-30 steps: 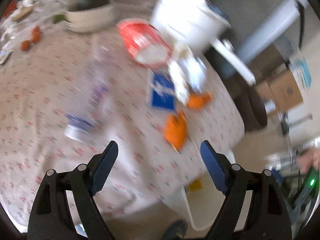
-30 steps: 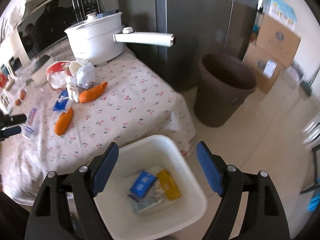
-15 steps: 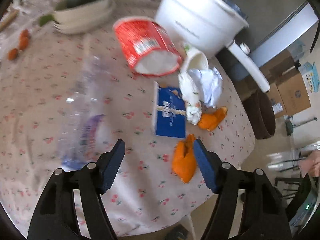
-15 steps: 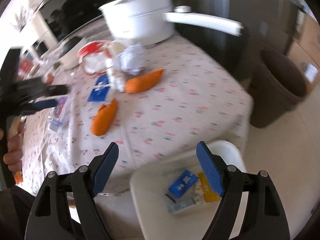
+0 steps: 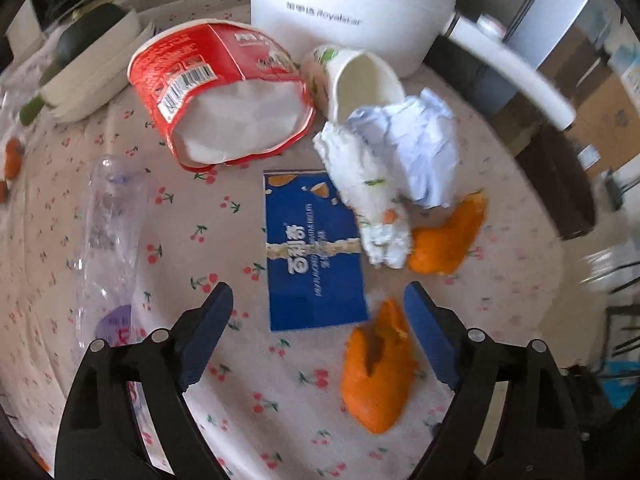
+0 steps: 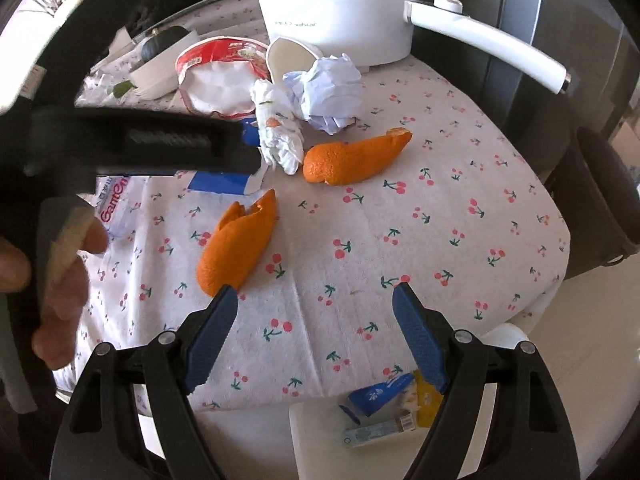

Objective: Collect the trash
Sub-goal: 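Grasp the blue biscuit box with the left gripper while the right grasps an orange peel, then carry the biscuit box and orange peel to the basin and release both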

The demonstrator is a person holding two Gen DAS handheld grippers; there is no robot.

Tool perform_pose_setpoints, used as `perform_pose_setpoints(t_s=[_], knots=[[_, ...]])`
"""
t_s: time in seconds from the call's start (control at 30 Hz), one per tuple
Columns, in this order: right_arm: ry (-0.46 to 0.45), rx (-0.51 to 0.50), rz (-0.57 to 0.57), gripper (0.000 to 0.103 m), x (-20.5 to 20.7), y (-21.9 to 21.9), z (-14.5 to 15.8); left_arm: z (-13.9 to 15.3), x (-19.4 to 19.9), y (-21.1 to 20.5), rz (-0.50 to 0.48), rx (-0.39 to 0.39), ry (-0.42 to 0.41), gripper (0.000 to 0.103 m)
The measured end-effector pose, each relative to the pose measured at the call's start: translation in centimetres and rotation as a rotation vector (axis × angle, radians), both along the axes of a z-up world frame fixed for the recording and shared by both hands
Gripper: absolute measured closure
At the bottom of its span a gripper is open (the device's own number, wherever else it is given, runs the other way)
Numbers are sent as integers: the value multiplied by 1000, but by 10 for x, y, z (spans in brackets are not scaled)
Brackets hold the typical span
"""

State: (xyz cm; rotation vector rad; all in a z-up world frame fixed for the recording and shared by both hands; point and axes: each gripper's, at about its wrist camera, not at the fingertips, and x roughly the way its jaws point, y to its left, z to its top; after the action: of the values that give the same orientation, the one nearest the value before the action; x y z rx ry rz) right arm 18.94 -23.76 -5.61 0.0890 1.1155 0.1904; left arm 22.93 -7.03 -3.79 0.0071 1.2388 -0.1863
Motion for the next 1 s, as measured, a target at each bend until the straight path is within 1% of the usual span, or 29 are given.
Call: perform_pose_setpoints(t_s=[0.07, 0.1, 0.13, 0.17, 0.2, 0.27, 0.4, 0.47, 0.57, 0.63, 0.67, 0.7, 0.73, 0.77, 0.8, 0.83, 0.9, 0.97, 1.0], knots=[[-1, -1, 8, 25, 2, 1, -2, -6, 1, 1, 17, 6, -2, 33], [-6, -3, 14, 25, 3, 1, -3, -12, 1, 3, 19, -9, 27, 53], [-6, -3, 15, 25, 4, 2, -4, -12, 0, 5, 24, -22, 28, 53], [-1, 0, 16, 25, 6, 2, -6, -10, -2, 8, 26, -29, 11, 53], [1, 4, 16, 25, 7, 3, -6, -8, -2, 10, 25, -20, 3, 53], [-2, 24, 18, 25, 8, 4, -6, -2, -6, 23, 54, -34, -3, 53], [-32, 64, 52, 25, 14, 16, -1, 20, -18, 44, 83, -104, -7, 53], [-47, 60, 69, 25, 16, 26, 0, 30, -25, 52, 89, -132, -20, 53], [-48, 87, 79, 25, 24, 35, -2, 37, -36, 67, 122, -181, -8, 53], [-41, 86, 80, 26, 30, 42, -7, 45, -40, 78, 143, -228, -5, 53], [-41, 88, 87, 29, 32, 46, -11, 48, -40, 77, 145, -238, -14, 53], [-36, 85, 97, 46, 31, 49, -14, 54, -42, 80, 141, -245, -31, 53], [-31, 70, 100, 68, 29, 51, -16, 60, -41, 81, 137, -243, -42, 53], [-35, 49, 100, 72, 29, 52, -16, 63, -43, 84, 133, -243, -55, 53], [-32, 48, 103, 82, 29, 51, -14, 65, -45, 86, 133, -246, -61, 53], [-26, 64, 96, 86, 28, 48, -11, 64, -40, 82, 133, -248, -60, 53], [-51, 115, 70, 88, 25, 37, 4, 63, -41, 83, 130, -252, -54, 53], [-95, 140, 59, 88, 19, 27, 24, 63, -43, 82, 127, -253, -54, 53], [-99, 143, 50, 88, 17, 25, 28, 64, -45, 81, 121, -250, -57, 53]])
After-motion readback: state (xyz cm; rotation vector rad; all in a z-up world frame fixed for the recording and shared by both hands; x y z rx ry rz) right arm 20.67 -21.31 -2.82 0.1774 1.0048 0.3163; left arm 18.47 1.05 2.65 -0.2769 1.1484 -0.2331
